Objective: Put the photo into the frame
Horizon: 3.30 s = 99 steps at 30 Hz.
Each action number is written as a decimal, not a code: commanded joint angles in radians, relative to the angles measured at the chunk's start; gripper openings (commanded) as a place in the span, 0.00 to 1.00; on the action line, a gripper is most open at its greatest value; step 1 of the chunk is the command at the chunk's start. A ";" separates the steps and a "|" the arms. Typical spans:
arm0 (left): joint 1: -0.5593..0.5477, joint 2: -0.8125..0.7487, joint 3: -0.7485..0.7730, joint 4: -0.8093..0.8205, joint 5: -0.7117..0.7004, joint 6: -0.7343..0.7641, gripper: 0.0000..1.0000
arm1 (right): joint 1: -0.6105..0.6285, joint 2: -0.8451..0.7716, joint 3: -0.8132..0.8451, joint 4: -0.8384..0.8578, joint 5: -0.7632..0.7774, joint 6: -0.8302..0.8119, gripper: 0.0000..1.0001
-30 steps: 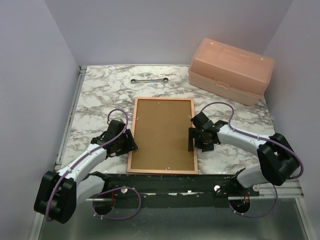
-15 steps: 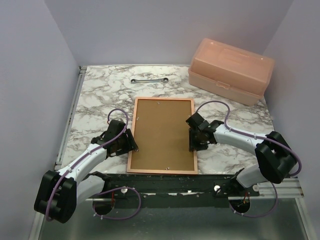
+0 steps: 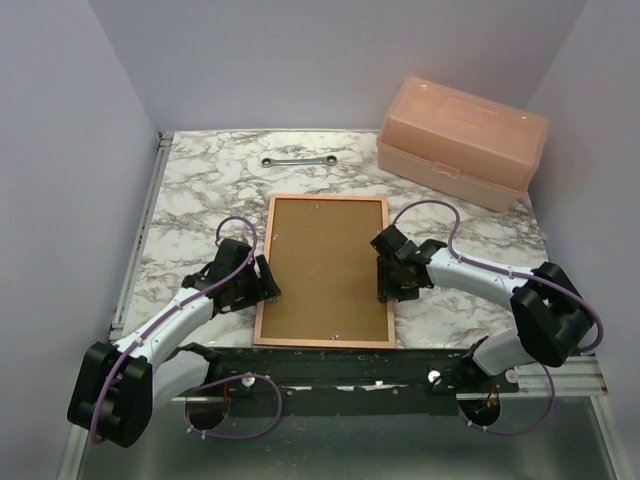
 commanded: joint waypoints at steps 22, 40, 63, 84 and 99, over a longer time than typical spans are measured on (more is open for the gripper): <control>-0.122 0.122 0.087 -0.085 -0.201 0.003 0.61 | -0.074 -0.025 -0.115 0.174 -0.229 0.027 0.82; -0.186 0.244 0.158 -0.170 -0.238 0.009 0.18 | -0.081 0.011 -0.104 0.181 -0.226 0.019 0.82; -0.199 0.218 0.181 -0.175 -0.233 -0.024 0.59 | -0.084 0.032 -0.121 0.201 -0.242 0.012 0.82; -0.267 0.342 0.232 -0.224 -0.235 0.018 0.11 | -0.096 0.042 -0.106 0.207 -0.257 0.008 0.82; -0.274 0.295 0.232 -0.229 -0.244 0.009 0.12 | -0.142 0.014 -0.133 0.239 -0.343 0.013 0.82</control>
